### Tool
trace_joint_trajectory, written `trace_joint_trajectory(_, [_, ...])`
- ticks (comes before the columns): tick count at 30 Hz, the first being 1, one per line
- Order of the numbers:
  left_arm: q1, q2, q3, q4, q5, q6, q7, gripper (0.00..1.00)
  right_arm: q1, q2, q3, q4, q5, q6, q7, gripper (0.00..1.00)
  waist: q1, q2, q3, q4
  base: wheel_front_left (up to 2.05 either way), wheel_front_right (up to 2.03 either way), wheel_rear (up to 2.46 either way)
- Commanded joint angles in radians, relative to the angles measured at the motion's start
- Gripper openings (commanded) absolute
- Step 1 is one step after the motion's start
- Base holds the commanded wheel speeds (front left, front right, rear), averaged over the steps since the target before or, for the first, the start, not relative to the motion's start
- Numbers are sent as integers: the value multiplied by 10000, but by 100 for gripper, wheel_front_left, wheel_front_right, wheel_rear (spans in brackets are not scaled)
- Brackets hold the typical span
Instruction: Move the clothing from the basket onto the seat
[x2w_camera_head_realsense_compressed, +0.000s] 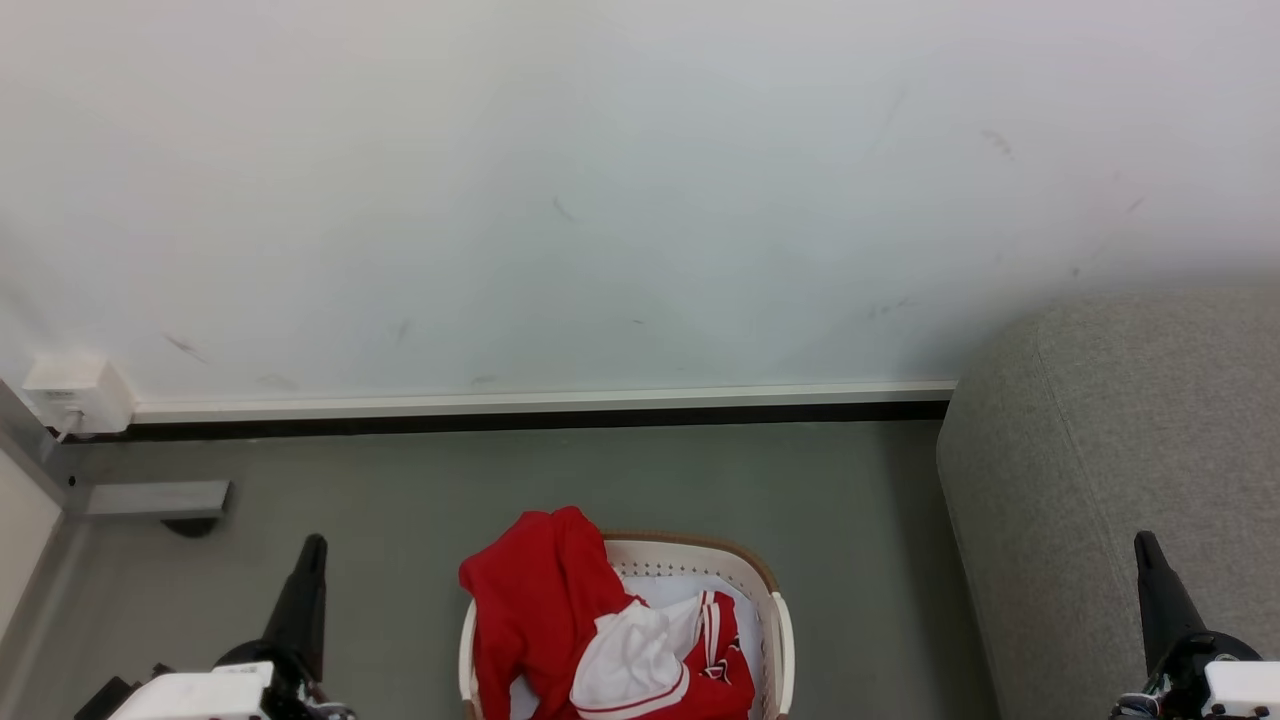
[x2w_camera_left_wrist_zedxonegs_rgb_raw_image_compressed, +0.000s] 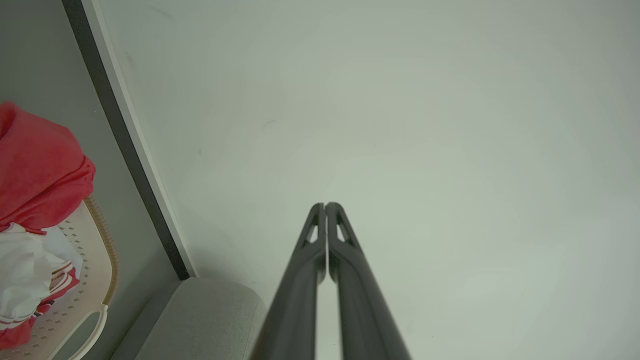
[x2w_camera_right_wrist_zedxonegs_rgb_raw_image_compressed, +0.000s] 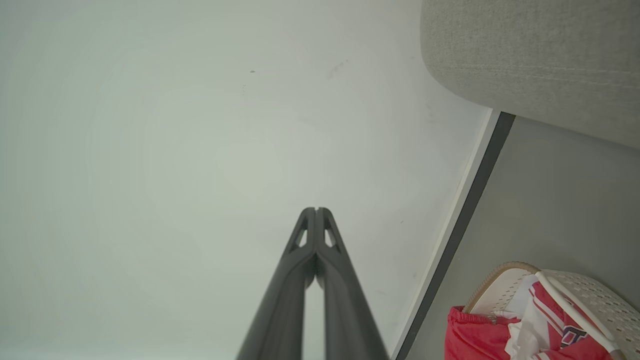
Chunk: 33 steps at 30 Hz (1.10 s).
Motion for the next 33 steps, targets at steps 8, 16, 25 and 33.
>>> trace_joint_trajectory(8, [-82, 72, 15, -31, -144, -43, 39, 0, -127, -73, -34, -26, 14, -23, 22, 0, 0, 0, 0, 0, 0, 0, 0])
trace_joint_trajectory(16, [-82, 72, 15, -31, -144, -43, 39, 0, -127, -73, -34, -26, 14, -23, 22, 0, 0, 0, 0, 0, 0, 0, 0])
trace_joint_trajectory(25, [-82, 73, 15, -31, -144, -43, 39, 0, -127, -73, -34, -26, 14, -23, 22, 0, 0, 0, 0, 0, 0, 0, 0])
trace_joint_trajectory(33, [-82, 73, 15, -31, -144, -43, 39, 0, -127, -73, -34, -26, 14, -23, 22, 0, 0, 0, 0, 0, 0, 0, 0])
